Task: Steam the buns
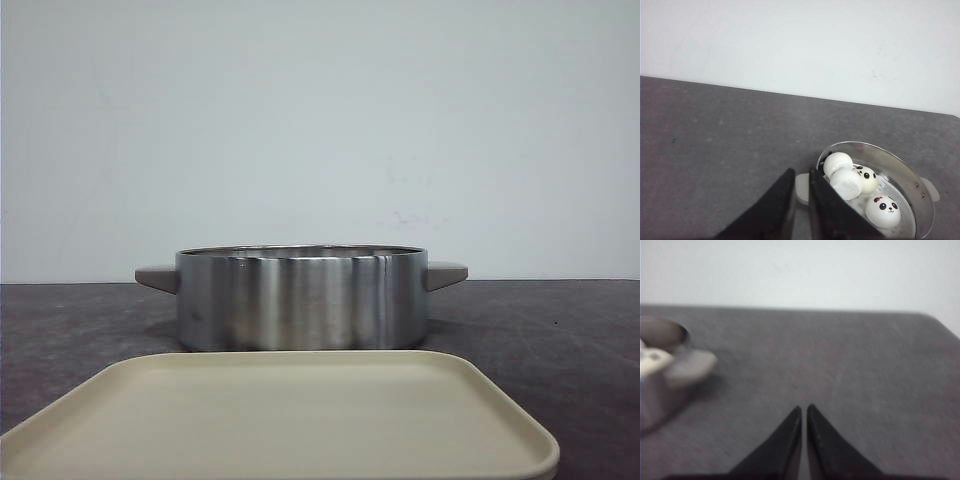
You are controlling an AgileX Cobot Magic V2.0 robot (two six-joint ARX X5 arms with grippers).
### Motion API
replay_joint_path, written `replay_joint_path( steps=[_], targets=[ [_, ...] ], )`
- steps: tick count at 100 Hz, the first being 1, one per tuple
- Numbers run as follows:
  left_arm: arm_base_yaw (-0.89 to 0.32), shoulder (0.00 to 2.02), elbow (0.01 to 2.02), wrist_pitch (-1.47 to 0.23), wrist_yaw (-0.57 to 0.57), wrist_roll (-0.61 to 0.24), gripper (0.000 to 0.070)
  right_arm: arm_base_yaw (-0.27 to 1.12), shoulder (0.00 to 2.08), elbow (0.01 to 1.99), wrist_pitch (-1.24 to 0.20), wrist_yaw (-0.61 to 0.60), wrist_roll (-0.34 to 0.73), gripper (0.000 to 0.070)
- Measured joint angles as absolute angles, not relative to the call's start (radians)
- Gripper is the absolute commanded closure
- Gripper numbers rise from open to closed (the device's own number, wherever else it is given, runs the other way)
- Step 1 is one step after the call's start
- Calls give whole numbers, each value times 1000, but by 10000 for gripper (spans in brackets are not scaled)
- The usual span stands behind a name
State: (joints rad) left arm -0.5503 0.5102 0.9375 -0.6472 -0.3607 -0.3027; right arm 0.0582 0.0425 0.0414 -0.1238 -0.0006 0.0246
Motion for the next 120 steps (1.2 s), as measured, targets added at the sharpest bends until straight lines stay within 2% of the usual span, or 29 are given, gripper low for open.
replay_joint_path(
  steps=[21,44,120],
  targets=[
    [-550,510,937,-647,-361,-303,700,28,2,16,-176,-1,6,688],
    [-550,510,937,-647,-361,-303,700,4,3,16,-175,21,-30,688],
    [-550,509,937,-649,-361,-302,700,4,3,16,-170,23,-38,688]
  ],
)
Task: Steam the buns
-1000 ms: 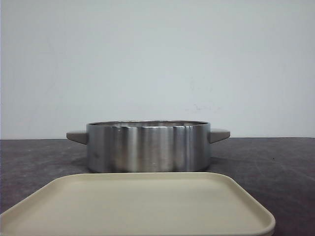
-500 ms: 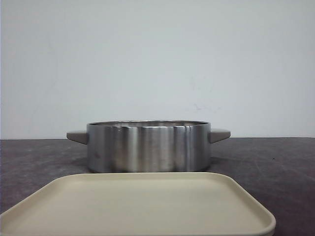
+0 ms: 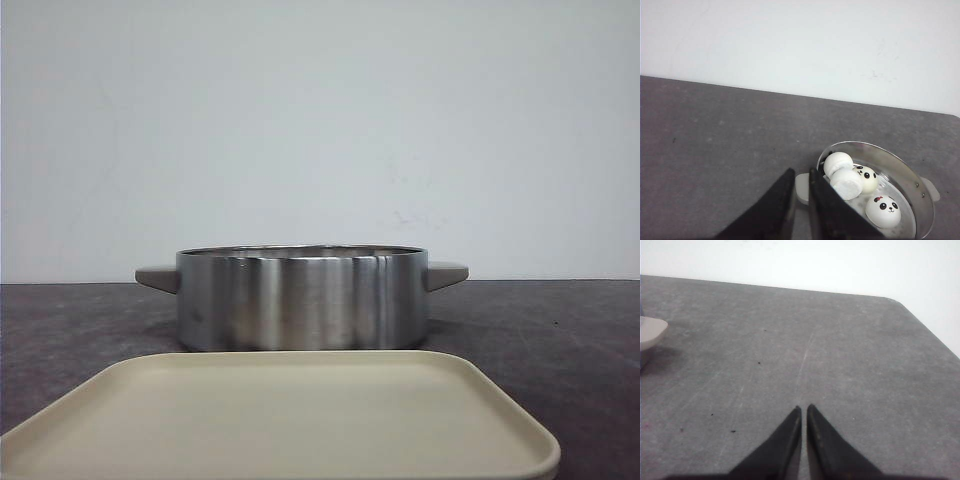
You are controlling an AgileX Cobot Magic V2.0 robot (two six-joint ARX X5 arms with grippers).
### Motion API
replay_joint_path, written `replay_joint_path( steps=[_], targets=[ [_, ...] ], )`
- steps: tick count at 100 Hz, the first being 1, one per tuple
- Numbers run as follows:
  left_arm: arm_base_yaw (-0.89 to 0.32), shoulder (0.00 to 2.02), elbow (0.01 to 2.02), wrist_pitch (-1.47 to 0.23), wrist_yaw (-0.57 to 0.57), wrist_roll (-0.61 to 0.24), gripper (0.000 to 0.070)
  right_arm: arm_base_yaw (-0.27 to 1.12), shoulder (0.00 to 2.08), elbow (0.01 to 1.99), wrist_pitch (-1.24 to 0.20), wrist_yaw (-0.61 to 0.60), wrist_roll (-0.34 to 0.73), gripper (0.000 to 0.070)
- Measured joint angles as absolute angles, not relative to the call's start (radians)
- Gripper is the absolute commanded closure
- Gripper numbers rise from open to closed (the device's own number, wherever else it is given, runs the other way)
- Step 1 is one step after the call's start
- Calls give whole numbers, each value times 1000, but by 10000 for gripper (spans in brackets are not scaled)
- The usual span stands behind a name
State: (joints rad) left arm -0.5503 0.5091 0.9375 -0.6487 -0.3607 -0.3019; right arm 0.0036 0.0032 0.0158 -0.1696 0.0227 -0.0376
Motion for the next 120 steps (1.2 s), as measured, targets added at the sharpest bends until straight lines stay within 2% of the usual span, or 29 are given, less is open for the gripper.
replay_joint_path(
  steps=[11,23,47,61,74,120],
  targets=[
    [-541,497,937,-660,-363,-273,700,4,3,16,-169,23,-38,688],
    [-474,452,894,-644,-349,-204,700,4,3,16,-169,23,-38,688],
    [-269,229,509,-400,-170,-62,700,4,3,16,-169,23,-38,688],
    [-189,103,279,-245,-80,-47,700,4,3,16,-169,23,-38,688],
    [-158,43,143,-200,-71,-52,700,4,3,16,-169,23,-38,688],
    [-72,6,32,-181,-71,-33,700,4,3,16,-169,23,-38,688]
  ],
)
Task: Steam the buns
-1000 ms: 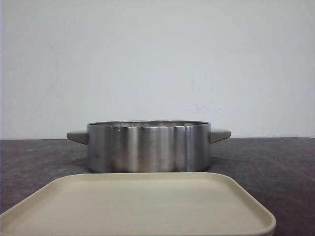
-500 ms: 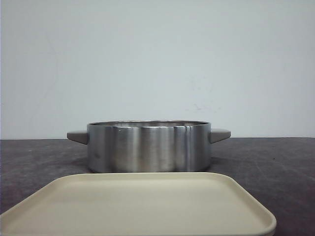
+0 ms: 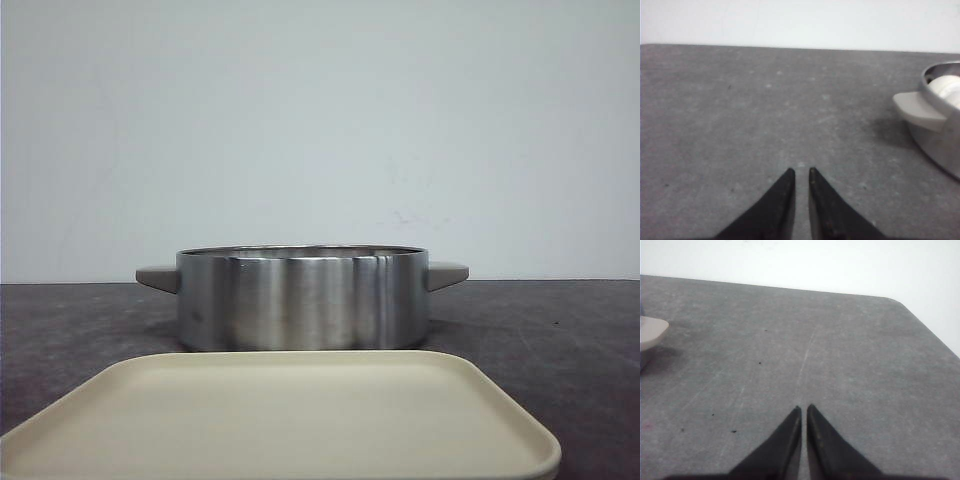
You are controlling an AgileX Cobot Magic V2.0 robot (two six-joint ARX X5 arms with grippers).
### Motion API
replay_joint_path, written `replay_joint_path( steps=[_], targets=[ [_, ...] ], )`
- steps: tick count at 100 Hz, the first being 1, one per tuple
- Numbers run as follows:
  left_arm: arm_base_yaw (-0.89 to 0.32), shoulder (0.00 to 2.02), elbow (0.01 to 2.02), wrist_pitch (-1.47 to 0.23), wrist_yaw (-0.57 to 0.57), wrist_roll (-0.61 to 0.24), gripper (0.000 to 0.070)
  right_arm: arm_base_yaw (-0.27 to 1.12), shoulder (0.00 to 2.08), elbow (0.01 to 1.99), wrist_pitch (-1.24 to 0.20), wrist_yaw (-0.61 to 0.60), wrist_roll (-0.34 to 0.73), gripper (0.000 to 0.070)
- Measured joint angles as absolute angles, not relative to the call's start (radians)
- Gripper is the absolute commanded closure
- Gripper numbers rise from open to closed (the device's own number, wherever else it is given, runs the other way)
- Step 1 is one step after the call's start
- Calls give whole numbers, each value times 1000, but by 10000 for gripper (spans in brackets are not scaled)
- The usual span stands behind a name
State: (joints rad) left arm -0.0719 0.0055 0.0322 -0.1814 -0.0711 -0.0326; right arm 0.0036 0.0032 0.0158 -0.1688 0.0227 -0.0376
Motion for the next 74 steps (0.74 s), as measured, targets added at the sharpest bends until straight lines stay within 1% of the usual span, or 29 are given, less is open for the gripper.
replay_joint_path(
  steps=[28,74],
  targets=[
    [-70,4,32,-183,-52,34,700,4,3,16,-169,23,-38,688],
    [-70,4,32,-183,-50,34,700,4,3,16,-169,23,-38,688]
  ],
)
